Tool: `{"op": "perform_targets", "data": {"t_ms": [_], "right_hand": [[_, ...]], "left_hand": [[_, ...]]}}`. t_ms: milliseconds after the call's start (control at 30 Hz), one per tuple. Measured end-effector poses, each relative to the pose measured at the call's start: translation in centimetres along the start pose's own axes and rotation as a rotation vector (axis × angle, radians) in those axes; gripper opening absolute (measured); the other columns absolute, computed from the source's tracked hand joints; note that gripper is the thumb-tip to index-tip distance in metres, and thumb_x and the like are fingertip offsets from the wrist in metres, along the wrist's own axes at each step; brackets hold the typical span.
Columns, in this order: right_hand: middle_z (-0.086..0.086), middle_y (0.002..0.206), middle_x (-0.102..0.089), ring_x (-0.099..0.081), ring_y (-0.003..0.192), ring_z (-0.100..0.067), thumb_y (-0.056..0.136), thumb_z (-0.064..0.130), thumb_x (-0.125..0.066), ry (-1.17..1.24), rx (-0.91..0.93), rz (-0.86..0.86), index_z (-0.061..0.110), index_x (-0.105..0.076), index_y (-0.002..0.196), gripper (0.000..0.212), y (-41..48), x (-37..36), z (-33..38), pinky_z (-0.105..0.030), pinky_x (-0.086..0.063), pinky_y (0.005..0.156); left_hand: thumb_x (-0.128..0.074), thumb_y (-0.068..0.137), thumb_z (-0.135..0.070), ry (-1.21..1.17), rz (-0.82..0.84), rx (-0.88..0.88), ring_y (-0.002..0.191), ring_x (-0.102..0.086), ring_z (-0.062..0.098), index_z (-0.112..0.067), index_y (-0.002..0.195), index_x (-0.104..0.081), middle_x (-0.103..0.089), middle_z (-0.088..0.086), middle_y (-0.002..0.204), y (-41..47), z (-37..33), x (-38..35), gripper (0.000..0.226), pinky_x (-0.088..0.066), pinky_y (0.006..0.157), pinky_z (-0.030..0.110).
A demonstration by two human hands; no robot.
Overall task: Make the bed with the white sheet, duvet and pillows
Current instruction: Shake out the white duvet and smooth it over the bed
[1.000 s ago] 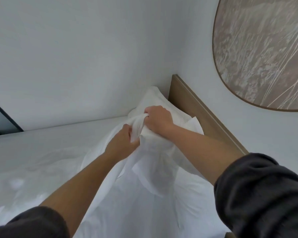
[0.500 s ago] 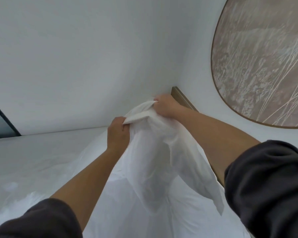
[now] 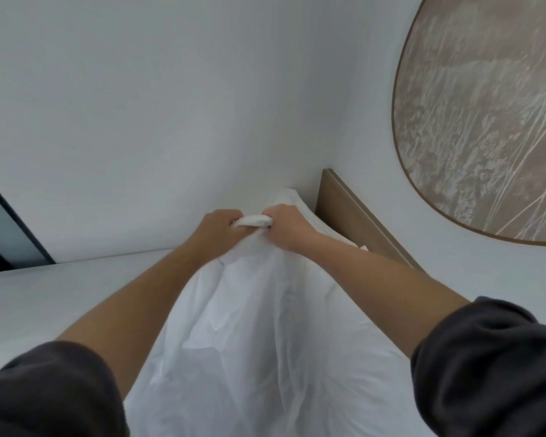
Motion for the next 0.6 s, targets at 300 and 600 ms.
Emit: {"op": "perform_targets", "data": {"t_ms": [300,600], "right_hand": [[-0.004,0.084,-0.062,-0.057,0.088,-0.026,0.079,0.000,-0.047,-0.046,-0.016,-0.137,0.021,-0.058,0.074,0.024,1.8,4.0,0.9,-0.028,-0.039,0.070],[-0.013,0.119,-0.063,-0.057,0.113,-0.034,0.091,0.009,-0.048,-0.384,-0.128,-0.090,0.012,-0.057,0.115,0.026,0.5,5.8,-3.8,-0.034,-0.044,0.084]], "left_hand": [[-0.060,0.083,-0.018,0.343,-0.264,0.209,0.093,-0.062,0.034,-0.021,0.110,-0.060,-0.064,0.008,0.099,-3.9,8.8,-0.3,0.028,-0.046,0.073,0.037],[-0.052,0.090,-0.016,0.025,-0.335,0.258,0.077,-0.057,0.034,-0.014,0.098,-0.048,-0.059,0.012,0.080,-3.5,9.6,5.2,0.009,-0.045,0.066,0.038]]}}
Point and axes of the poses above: each hand's wrist, its own y-axis towards the middle knuckle, its own x-axis out of the back of the hand, z = x × y, the point moved 10 cm from there along y, towards the middle knuckle
